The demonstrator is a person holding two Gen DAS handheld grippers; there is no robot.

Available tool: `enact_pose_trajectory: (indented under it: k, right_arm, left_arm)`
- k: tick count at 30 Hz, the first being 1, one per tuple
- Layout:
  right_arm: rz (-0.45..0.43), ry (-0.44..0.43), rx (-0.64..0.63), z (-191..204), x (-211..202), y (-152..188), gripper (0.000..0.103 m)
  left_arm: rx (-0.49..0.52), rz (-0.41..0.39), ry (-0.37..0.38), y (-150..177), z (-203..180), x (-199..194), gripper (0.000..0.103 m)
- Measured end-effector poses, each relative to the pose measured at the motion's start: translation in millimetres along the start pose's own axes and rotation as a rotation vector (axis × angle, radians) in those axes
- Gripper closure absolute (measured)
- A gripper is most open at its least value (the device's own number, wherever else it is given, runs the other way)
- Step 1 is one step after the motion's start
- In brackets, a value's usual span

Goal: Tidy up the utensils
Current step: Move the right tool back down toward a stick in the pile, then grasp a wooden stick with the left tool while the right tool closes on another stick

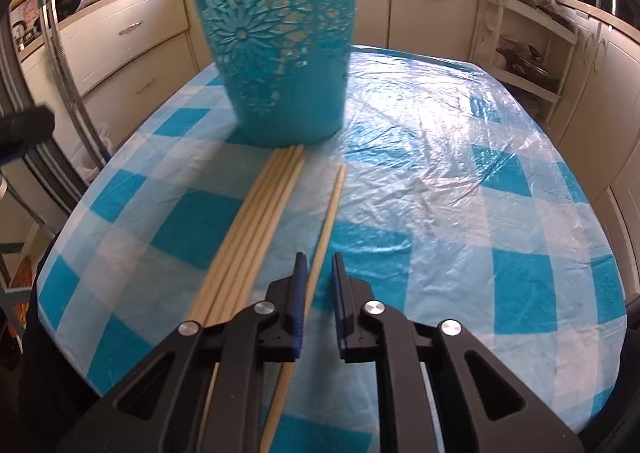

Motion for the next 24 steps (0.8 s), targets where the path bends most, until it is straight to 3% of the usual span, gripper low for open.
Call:
enact_pose_trajectory:
  k: [8,16,24]
  right_arm:
    - [-0.005,-0.006,0.050,-20.5,-0.4,-4.3,0.091]
    - [-0.032,-0.048,0.091,-33.9,0.9,-9.9,0.089]
    - [-0.030,-0.076,0.107,-39.2,3.0,-13.5,0.088]
  left_arm:
    - [0.072,0.102,0.060,3.4,-47.6,51.6,0.008]
    - [0.137,0.165,0.024,7.5,-82.5,94.9,0.008]
    - [0.151,0.188,0.007,10.8,-91.3,110.4,0.008]
Point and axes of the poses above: each gripper's, at about its wrist camera, not at the fingertips, and x roughly the way its jaws point, z to its left, y to its underside, the point moved 4 cm from there along x, roughly the way its jaws point, and after that the axes turned 11 degrees about -y, right-handed, at the moved point
